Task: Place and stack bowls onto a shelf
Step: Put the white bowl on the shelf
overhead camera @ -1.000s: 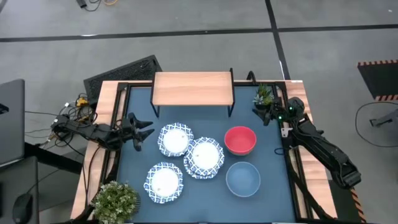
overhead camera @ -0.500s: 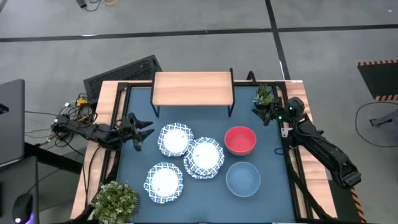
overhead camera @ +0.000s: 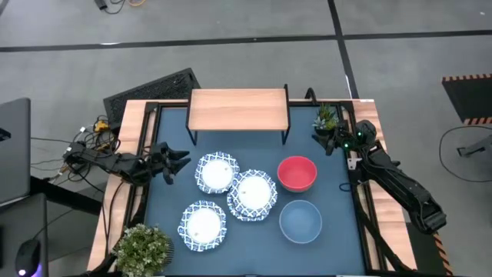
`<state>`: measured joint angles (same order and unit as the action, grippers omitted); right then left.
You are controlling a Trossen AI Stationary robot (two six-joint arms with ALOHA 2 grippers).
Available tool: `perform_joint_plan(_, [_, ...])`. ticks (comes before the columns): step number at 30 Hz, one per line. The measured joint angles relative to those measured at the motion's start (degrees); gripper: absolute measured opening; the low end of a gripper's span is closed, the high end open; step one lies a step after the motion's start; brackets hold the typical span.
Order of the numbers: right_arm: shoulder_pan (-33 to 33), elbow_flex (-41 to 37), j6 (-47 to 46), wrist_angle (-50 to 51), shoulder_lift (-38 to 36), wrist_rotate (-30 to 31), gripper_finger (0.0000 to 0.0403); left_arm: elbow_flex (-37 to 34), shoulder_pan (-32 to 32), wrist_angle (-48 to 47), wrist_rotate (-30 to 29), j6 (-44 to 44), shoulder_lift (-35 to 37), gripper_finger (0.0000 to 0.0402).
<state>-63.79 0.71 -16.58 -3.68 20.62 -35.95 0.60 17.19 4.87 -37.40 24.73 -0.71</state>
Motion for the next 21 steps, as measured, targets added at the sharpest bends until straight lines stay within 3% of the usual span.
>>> perform_joint_plan(4, [-0.01,0.00,0.06,-0.15,-0.02,0.00,0.0260,0.02,0.00,3.29,0.90,8.49,0.00,0.0174])
perform_joint_plan(7, [0.00,-0.15,0.34,-1.08,-0.01,0.03,0.0260,0.64,-0.01,6.20,6.14,11.46,-0.14,0.0174])
perform_joint_plan(11, [-0.02,-0.16,0.13,-1.44,0.00,0.03,0.0260,3.78,0.00,13.32,11.24,11.61,-2.54,0.0174])
perform_joint_plan(21, [0.00,-0.13,0.07,-1.66,-0.01,0.03,0.0260,19.23,0.00,13.87,9.70,4.15,-19.27,0.0174])
